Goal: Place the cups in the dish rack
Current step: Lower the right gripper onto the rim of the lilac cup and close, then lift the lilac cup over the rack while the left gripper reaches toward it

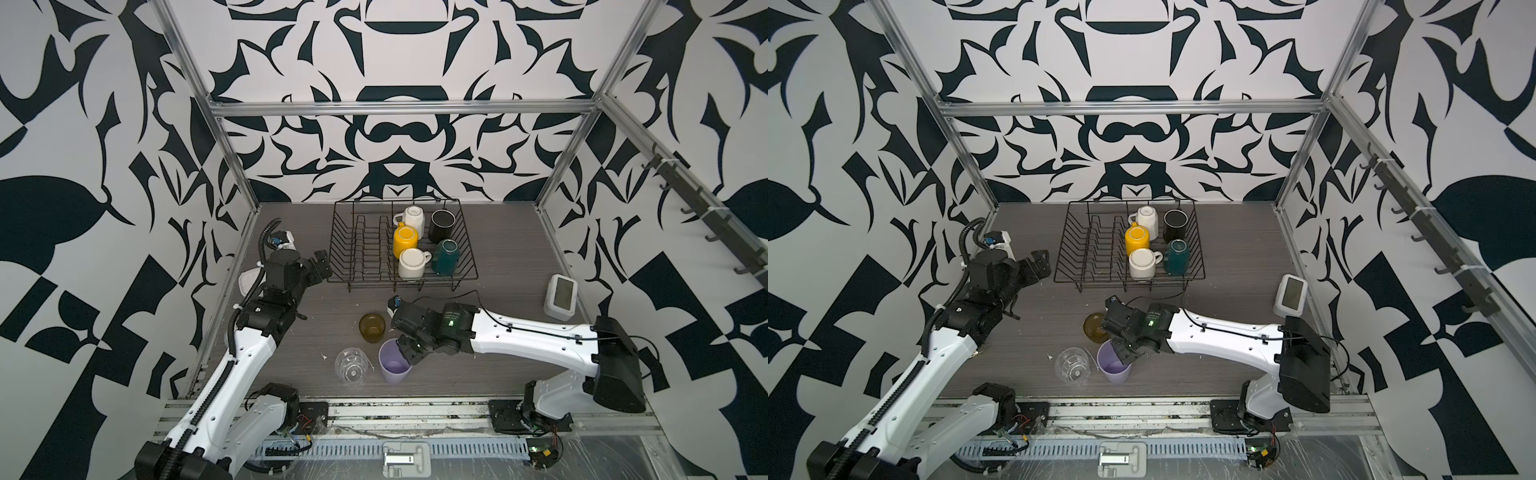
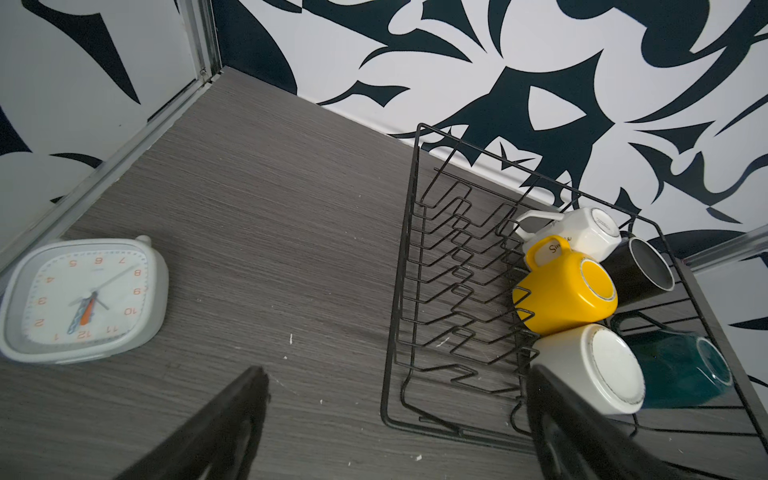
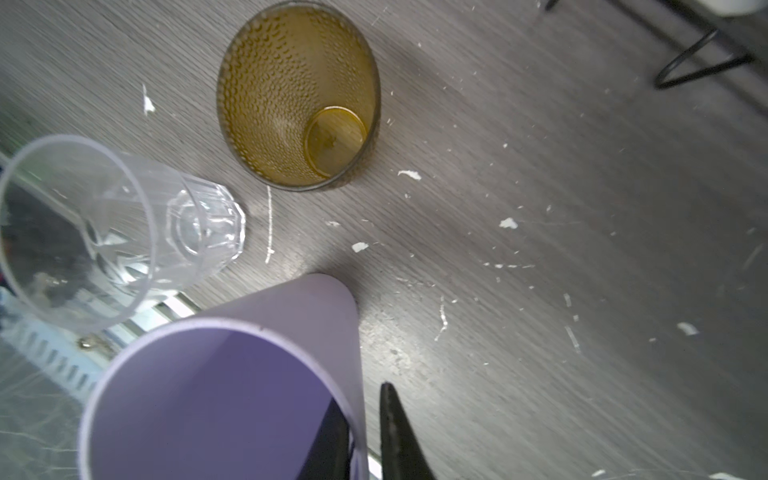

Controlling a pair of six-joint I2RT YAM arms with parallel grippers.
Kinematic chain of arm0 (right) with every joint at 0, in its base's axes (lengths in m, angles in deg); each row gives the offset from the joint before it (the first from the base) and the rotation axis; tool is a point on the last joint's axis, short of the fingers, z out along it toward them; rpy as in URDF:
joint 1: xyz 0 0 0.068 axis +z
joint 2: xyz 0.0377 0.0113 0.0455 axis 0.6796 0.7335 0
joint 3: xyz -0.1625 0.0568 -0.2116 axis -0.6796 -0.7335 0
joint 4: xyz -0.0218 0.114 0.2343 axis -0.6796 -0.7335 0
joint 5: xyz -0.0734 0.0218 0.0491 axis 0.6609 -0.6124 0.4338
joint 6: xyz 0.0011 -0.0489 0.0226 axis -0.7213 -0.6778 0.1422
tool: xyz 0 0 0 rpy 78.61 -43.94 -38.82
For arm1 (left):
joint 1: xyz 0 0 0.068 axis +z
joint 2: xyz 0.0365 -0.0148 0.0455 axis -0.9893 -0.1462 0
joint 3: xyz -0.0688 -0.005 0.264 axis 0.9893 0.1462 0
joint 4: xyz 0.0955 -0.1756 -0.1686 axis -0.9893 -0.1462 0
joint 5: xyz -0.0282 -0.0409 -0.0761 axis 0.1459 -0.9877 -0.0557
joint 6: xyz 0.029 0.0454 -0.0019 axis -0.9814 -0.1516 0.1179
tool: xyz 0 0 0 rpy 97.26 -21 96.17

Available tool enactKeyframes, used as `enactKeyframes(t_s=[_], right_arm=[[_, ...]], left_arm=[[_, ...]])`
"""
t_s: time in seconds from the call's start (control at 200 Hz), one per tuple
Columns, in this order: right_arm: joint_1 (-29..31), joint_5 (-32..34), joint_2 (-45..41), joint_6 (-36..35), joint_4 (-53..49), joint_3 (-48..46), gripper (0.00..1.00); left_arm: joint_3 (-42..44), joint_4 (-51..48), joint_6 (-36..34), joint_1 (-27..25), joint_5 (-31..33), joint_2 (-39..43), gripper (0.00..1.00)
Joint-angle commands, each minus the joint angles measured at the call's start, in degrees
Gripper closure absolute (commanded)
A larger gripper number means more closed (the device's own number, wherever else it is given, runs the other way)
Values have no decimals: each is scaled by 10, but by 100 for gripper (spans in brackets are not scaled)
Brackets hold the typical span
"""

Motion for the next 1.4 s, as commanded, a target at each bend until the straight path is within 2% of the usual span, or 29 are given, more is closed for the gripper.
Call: enactKeyframes(t_s=[0.0, 0.11, 0.185, 0.33, 0.425, 0.58, 0.715, 0.83, 0.99, 1.085, 1.23, 1.395], right_arm=[[3, 39, -2, -8, -29, 27, 91], [2, 50, -6, -11, -54, 32, 100], [2, 74, -19, -14, -60, 28, 100], [-14, 76, -61, -10, -66, 14, 100], [-52, 62, -102, -10, -62, -6, 100], [-148, -21, -193, -19, -15, -42, 100], [-234, -95, -250, -21, 41, -46, 100], [-293, -176, -280, 0, 120, -48, 100], [-355, -275, -270, 37, 236, -50, 100], [-385, -324, -251, 63, 297, -51, 100], [-414, -384, -219, 99, 377, -49, 100], [-422, -446, -176, 133, 443, -34, 100]], left_arm=[[7, 11, 6, 4, -5, 9, 1], [7, 14, 6, 5, -6, 11, 1], [7, 18, 6, 6, -9, 10, 1], [7, 24, 8, 8, -15, 7, 1], [7, 29, 11, 8, -23, 7, 1], [10, 47, 8, 9, -55, 13, 1], [24, 94, 4, 14, -147, 25, 1], [47, 176, 7, 20, -285, 38, 1], [60, 282, 26, 21, -468, 27, 1], [63, 330, 38, 21, -548, 15, 1], [66, 372, 49, 21, -621, 8, 1], [81, 445, 78, 21, -658, 2, 1]])
